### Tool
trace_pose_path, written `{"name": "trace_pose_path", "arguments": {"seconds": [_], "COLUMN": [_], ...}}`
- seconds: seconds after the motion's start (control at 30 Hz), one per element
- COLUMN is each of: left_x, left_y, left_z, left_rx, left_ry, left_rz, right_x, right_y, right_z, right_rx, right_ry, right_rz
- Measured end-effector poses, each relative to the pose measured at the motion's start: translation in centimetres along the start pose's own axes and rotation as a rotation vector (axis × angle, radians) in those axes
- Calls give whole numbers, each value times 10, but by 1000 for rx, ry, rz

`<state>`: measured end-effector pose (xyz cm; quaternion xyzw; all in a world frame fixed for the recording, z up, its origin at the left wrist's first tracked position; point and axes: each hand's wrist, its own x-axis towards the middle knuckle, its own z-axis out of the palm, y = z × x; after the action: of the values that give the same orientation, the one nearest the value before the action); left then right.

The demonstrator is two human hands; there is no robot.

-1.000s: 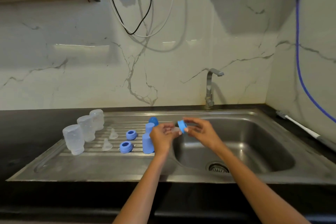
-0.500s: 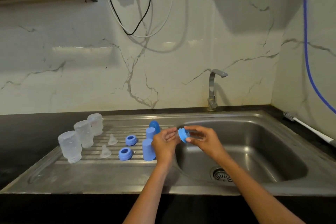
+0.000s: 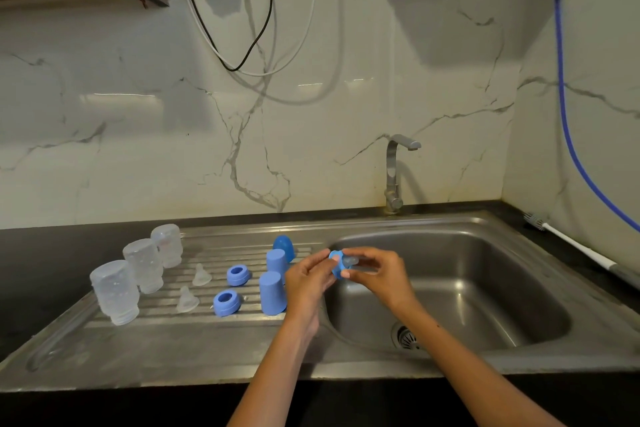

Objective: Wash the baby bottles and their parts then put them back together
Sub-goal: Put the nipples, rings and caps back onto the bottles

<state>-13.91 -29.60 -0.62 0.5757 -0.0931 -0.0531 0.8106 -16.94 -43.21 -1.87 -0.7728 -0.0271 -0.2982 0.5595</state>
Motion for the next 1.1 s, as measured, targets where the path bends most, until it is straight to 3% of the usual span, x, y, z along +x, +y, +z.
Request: {"name": "trace_pose_path", "arguments": {"seconds": [0.33,0.47,0.63,0.87,1.1], "left_x": [2,1,1,8,9], "left_y": [1,4,5,5,7], "left_z": [-2,-2,-1,-5,-6], "left_rx": [50,117,98,163,72], "left_ry": [-5,-112,-253,-274,-249], "left_rz": [35,47,27,115,106], "right_x": [2,4,4,3,4], "right_y": [1,2,0,-5,-11], "right_z": [-4,-3,-5,-6,-7], "right_rx": [75,18,201,258,317], "right_ry": [-14,78,65,58,25], "right_rz": [10,-52,70,92,76]}}
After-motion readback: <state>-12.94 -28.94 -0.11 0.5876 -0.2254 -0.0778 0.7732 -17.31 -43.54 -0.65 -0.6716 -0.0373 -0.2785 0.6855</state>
